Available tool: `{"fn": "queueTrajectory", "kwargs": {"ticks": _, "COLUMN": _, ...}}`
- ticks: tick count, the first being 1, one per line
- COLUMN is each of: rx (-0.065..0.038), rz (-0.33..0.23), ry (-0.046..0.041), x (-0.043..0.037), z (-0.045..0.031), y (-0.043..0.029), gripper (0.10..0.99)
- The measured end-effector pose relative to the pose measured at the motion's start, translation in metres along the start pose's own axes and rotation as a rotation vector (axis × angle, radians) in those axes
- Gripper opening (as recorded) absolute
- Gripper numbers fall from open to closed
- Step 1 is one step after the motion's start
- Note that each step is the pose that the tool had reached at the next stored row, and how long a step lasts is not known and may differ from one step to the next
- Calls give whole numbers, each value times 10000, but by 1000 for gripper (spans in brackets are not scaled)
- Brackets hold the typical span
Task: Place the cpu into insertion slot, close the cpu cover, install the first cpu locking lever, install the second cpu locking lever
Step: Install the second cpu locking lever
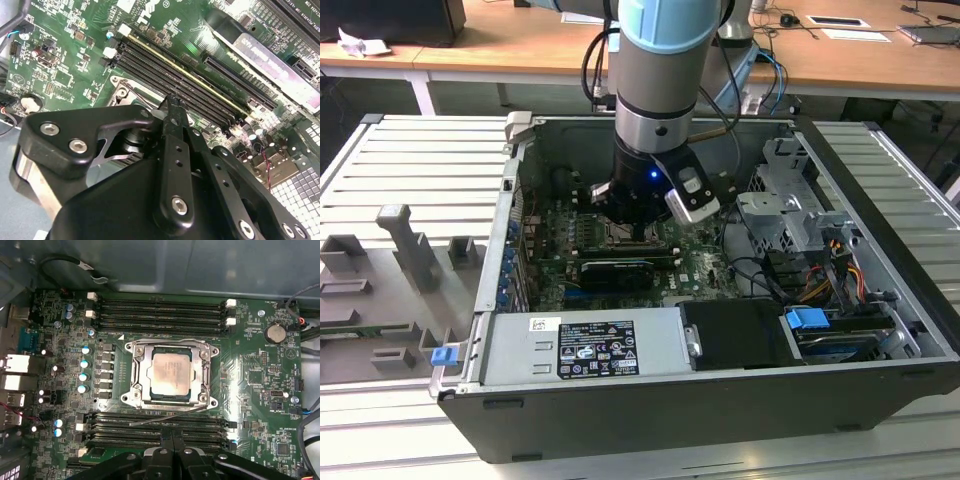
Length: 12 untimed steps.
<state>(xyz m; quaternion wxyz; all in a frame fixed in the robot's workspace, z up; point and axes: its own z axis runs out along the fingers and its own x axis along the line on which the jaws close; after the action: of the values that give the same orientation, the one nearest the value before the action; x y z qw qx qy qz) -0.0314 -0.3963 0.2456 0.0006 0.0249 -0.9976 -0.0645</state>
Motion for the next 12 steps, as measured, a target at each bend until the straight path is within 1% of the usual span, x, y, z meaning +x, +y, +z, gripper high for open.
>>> {"fn": "queueTrajectory", "kwargs": {"ticks": 4, "rx": -19, "rz": -1, "ry": -1, "x": 10, "z": 8, "y": -1, "gripper": 106}}
{"fn": "queueTrajectory", "kwargs": {"ticks": 5, "rx": -47, "rz": -5, "ry": -1, "x": 15, "z": 15, "y": -1, "gripper": 106}}
{"fn": "queueTrajectory", "kwargs": {"ticks": 6, "rx": -121, "rz": -16, "ry": -4, "x": 17, "z": 19, "y": 0, "gripper": 106}}
{"fn": "queueTrajectory", "kwargs": {"ticks": 7, "rx": -243, "rz": -24, "ry": -9, "x": 20, "z": 22, "y": 2, "gripper": 106}}
{"fn": "queueTrajectory", "kwargs": {"ticks": 9, "rx": -414, "rz": -28, "ry": -18, "x": 24, "z": 26, "y": 4, "gripper": 106}}
{"fn": "queueTrajectory", "kwargs": {"ticks": 11, "rx": -983, "rz": -31, "ry": -47, "x": 38, "z": 32, "y": 4, "gripper": 106}}
{"fn": "queueTrajectory", "kwargs": {"ticks": 12, "rx": -1031, "rz": -31, "ry": -48, "x": 47, "z": 33, "y": 4, "gripper": 106}}
